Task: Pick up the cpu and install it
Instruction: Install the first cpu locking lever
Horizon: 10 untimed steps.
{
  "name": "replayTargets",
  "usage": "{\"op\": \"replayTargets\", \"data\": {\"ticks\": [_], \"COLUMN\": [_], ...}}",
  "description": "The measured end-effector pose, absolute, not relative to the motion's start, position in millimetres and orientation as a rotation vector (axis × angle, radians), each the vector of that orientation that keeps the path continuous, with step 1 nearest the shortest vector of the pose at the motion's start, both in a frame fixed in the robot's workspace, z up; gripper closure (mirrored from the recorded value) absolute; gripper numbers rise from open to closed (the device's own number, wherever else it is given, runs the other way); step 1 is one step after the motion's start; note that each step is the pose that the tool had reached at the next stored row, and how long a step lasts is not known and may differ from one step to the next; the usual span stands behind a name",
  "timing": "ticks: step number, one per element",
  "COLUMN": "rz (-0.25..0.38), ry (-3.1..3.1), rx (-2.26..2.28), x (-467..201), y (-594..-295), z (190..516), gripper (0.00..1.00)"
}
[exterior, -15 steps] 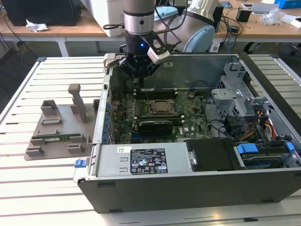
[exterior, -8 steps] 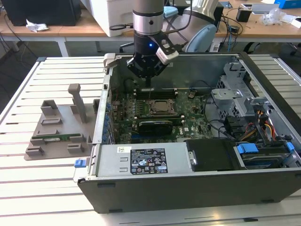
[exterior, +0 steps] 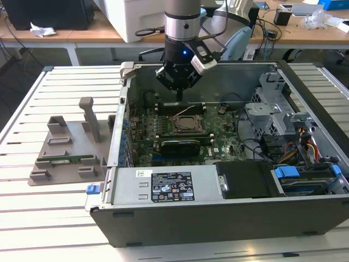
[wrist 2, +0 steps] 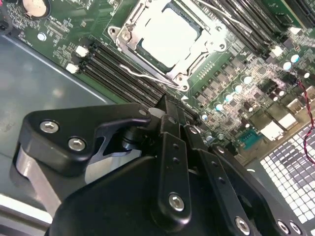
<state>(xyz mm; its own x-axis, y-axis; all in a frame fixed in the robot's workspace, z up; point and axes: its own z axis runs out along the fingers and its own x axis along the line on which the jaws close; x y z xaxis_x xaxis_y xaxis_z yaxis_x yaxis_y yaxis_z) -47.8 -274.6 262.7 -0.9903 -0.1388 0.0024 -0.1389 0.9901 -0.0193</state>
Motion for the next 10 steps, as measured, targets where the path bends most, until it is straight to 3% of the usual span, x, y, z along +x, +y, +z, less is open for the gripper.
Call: {"op": "replayTargets", "data": {"ticks": [6, 10], "rz": [0.025, -0.069], "ry": [-3.137, -3.140], "rx": [0.121, 0.108], "x": [-47.8, -47.8], "y": [-275.1, -281.1], "z": [256.6, 254.5], "gripper": [0.89, 0.89]}}
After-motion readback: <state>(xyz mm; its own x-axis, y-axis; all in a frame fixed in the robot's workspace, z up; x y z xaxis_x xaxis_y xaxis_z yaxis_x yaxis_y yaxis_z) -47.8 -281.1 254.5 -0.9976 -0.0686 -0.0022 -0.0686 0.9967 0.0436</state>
